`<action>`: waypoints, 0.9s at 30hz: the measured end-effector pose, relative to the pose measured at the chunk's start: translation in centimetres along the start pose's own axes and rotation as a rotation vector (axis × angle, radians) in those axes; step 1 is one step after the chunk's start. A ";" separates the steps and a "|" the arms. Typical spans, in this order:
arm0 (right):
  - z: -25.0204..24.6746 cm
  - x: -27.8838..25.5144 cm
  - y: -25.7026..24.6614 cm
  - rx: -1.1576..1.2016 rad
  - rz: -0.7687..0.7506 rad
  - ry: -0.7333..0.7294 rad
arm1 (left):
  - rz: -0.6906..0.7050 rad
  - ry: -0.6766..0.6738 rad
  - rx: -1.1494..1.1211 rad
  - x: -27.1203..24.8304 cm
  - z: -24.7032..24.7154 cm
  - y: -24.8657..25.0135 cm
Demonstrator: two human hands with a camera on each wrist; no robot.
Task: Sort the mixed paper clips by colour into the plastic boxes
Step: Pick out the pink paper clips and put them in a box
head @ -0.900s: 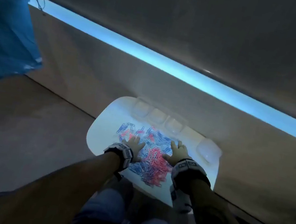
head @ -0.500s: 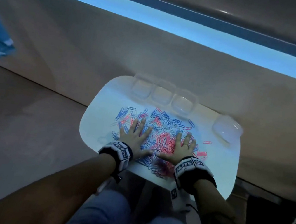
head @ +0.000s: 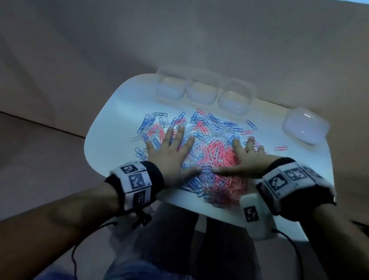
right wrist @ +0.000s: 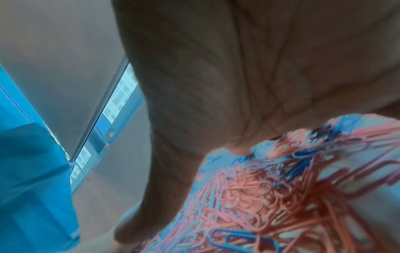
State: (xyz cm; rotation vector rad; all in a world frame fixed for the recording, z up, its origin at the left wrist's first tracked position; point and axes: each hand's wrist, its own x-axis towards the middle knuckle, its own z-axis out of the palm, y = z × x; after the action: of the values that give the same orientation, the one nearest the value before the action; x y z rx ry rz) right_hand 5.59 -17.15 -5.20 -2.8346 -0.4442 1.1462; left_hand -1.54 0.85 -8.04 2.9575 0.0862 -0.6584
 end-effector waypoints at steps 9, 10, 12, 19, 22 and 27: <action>0.1 -1.5 0.0 -0.002 -0.026 0.101 | 0.026 0.191 -0.010 -0.5 2.0 -0.2; 0.1 -1.6 0.0 0.024 -0.022 0.132 | 0.026 0.207 -0.012 -0.5 2.1 -0.2; -0.1 -1.6 0.3 0.103 -0.003 0.156 | 0.020 0.241 -0.028 -0.4 2.3 0.0; 0.3 -2.2 0.7 0.268 0.002 0.154 | 0.020 0.260 -0.018 -0.7 2.5 0.2; 0.9 -2.0 0.1 0.136 0.001 0.215 | 0.019 0.272 -0.007 -0.4 2.7 0.1; 0.5 -1.8 0.7 0.093 -0.045 0.218 | 0.029 0.305 -0.031 0.3 3.0 -0.1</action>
State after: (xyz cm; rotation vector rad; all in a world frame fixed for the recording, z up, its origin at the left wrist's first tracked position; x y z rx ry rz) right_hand 4.13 -18.35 -4.46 -2.8104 -0.4253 0.8149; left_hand -2.54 0.65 -10.83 2.9973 0.0774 -0.1965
